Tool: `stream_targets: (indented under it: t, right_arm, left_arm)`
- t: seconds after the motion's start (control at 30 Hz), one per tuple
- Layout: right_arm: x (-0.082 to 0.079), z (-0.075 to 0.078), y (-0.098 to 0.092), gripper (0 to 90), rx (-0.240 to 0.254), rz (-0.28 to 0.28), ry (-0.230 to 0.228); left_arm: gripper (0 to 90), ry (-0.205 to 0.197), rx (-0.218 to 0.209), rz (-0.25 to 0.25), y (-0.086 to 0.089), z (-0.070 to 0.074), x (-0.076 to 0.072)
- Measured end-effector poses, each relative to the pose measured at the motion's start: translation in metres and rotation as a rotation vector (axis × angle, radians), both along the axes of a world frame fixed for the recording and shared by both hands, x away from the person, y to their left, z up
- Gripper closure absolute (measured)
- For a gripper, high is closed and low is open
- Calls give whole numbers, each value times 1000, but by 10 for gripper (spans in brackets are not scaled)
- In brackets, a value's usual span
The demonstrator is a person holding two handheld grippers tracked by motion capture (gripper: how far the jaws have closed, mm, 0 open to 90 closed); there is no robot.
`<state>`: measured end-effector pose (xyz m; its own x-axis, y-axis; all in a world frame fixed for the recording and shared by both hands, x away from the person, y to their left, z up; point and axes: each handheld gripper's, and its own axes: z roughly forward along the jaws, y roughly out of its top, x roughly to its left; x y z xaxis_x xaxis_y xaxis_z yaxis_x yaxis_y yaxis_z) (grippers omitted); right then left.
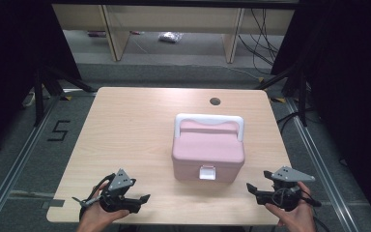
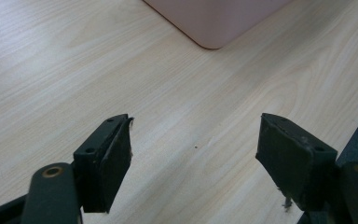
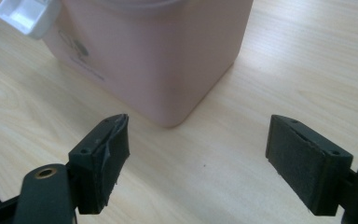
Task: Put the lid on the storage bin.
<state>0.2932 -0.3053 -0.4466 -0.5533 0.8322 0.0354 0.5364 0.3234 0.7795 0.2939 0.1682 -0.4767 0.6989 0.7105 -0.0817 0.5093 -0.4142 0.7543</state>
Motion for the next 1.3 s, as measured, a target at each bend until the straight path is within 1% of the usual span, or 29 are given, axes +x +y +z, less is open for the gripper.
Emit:
stream_targets:
  t: [0.07,0.1,0.13,0.17,0.2,0.23,0.27,0.3,0.37,0.43,0.47,0.57,0.6,0.63,0.67,0.7,0.77,0.8,0.87,0.9,0.93,1.0,1.03,1.07,1.1,1.13,1.17,1.27,1.3]
  right_arm:
    - [-2,-2,-1,219,-1,0,1]
    - [-4,-4,0,217,23,-9,22]
    - [-3,-5,-2,213,3,9,5]
    - [-5,-6,-2,207,17,-4,27]
    - [-6,-7,-2,206,16,-11,26]
    - [-5,-8,-4,206,7,14,8]
    - [-6,-9,-4,205,8,1,11]
    - [-9,-10,-3,204,24,-12,37]
    - [-8,-12,-6,202,-8,7,8]
    - [-11,-15,-4,202,15,-2,41]
    - [-10,-16,-6,202,-16,15,22]
    - [-12,-18,-5,198,-17,23,33]
    - [-15,-19,-3,197,0,11,55]
    - [-14,-19,-6,198,-28,30,30]
    - [-15,-20,-6,198,-30,33,29]
    - [-16,-20,-5,195,-22,23,49]
    - [-18,-21,-5,186,-26,37,40]
    - [-18,-22,-4,184,-13,46,57]
    - [-22,-22,-4,184,-19,28,58]
    - [-22,-23,-5,185,-29,37,35]
    - [-24,-23,-3,185,-7,32,58]
    - [-27,-24,-3,186,-3,32,66]
    - [-26,-24,-6,186,-30,48,35]
    - [-29,-25,-5,187,-15,39,61]
    - [-29,-25,-7,189,-39,48,33]
    - [-29,-26,-7,190,-33,47,37]
    - [-32,-26,-5,190,-18,31,70]
    - [-32,-28,-6,194,-40,54,44]
    - [-35,-29,-4,194,-23,35,75]
  left_arm:
    - [255,2,8,-4,1,0,-1]
    - [255,2,8,-5,1,0,-1]
    - [255,1,14,-9,1,1,-1]
    - [255,0,16,-12,1,1,-1]
    - [255,-1,13,-10,1,1,-1]
    - [255,-2,14,-12,1,1,-2]
    - [254,-5,25,-10,2,1,-1]
    - [255,-5,18,-10,1,1,-2]
    - [251,0,-6,-6,0,0,-3]
    - [249,0,0,-10,0,-1,-4]
    - [249,-1,12,-12,1,0,-4]
    - [248,2,11,-17,2,0,-5]
    - [247,-1,5,-14,1,0,-6]
    - [247,-1,-9,-7,1,-1,-6]
    - [245,0,-9,-9,1,-1,-6]
    - [244,2,-12,-6,1,-1,-7]
    - [241,-3,-15,-7,1,-1,-8]
    - [240,-2,-11,-8,1,-1,-8]
    - [239,-2,2,-15,2,-1,-9]
    - [239,-4,5,-9,2,-2,-9]
    - [239,0,6,-18,3,-1,-9]
    - [238,-1,-1,-13,3,-2,-10]
    - [237,-3,9,-11,3,-2,-10]
    - [237,-7,11,-15,4,-2,-11]
    - [236,-7,1,-9,3,-2,-12]
    - [235,-7,-18,-10,2,-3,-12]
    - [235,-5,-15,-10,3,-4,-13]
    - [233,-11,6,-20,5,-5,-13]
    - [232,-11,3,-18,5,-5,-13]
